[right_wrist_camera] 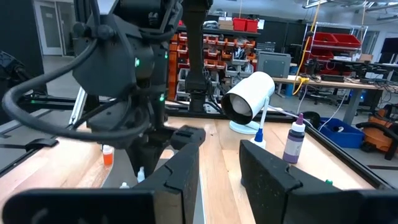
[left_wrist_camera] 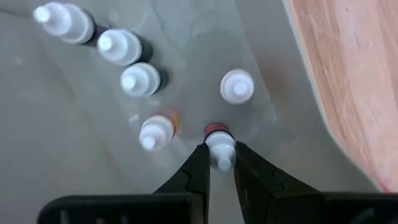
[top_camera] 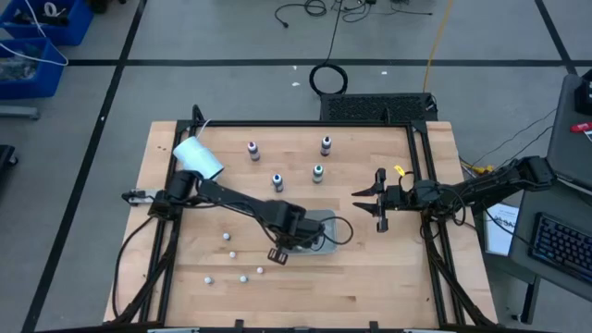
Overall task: Pick & Place food coloring
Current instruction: Put the red food coloring bottle into the bin, then put the purple food coloring bottle into the bin
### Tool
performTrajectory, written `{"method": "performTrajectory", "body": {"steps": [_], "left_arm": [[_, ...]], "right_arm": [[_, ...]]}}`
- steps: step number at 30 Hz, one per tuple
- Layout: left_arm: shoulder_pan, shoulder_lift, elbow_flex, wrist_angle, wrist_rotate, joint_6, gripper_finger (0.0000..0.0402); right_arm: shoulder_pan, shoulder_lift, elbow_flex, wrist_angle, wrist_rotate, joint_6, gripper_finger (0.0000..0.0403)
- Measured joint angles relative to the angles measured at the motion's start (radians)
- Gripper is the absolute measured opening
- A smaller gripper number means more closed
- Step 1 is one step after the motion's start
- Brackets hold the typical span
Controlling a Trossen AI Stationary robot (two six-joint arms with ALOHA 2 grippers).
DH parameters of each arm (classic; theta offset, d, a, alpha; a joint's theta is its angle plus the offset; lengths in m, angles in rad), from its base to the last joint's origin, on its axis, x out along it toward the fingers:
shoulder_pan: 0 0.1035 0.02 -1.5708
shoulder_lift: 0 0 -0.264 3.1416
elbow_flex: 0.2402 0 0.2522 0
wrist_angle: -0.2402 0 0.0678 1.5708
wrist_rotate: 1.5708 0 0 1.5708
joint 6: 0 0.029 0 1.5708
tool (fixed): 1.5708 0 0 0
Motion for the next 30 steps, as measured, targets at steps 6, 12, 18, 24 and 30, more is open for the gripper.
{"method": "performTrajectory", "body": {"steps": [6, 12, 18, 24, 30], "left_arm": [[-0.001, 0.016, 0.000, 0.008, 0.007, -0.001, 0.0052], [-0.001, 0.016, 0.000, 0.009, 0.026, -0.004, 0.0052], [-0.001, 0.016, 0.000, 0.008, 0.026, -0.038, 0.0087], [-0.003, 0.016, 0.000, 0.007, 0.025, -0.069, 0.0178], [-0.003, -0.009, -0.001, -0.002, 0.025, -0.098, 0.0224]], "right_arm": [[0.000, 0.000, 0.000, 0.001, 0.000, 0.000, 0.0105], [0.000, 0.000, 0.000, 0.000, 0.000, 0.000, 0.0105], [0.000, 0.000, 0.000, 0.000, 0.000, -0.001, 0.0105], [0.000, 0.000, 0.000, 0.000, 0.000, -0.001, 0.0105], [0.000, 0.000, 0.000, 0.000, 0.000, -0.002, 0.0105]]}}
